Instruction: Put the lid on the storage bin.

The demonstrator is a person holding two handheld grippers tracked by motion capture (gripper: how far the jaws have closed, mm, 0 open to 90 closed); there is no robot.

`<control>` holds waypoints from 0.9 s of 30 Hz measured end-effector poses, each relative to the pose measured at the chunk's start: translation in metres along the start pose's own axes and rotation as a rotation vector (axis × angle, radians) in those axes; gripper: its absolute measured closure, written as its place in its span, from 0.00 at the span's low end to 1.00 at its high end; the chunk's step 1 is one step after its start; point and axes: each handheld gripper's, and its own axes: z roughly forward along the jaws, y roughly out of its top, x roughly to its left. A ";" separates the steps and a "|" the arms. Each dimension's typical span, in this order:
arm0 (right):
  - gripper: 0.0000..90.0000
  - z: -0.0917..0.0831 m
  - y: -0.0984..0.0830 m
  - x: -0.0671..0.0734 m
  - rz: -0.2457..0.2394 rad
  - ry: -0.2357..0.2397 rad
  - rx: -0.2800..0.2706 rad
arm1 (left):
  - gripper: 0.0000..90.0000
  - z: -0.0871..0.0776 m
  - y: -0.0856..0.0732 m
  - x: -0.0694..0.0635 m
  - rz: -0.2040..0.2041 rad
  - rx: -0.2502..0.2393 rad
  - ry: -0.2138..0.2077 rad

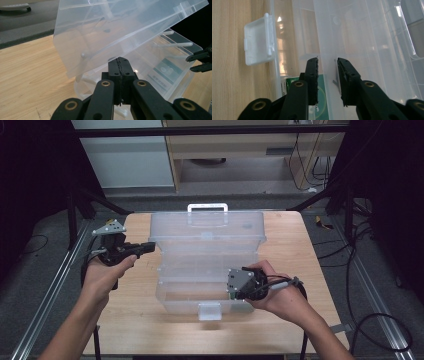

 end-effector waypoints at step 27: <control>0.33 -0.061 -0.060 0.007 0.391 -0.165 -0.120 | 1.00 -0.007 -0.044 -0.010 0.004 -0.009 -0.049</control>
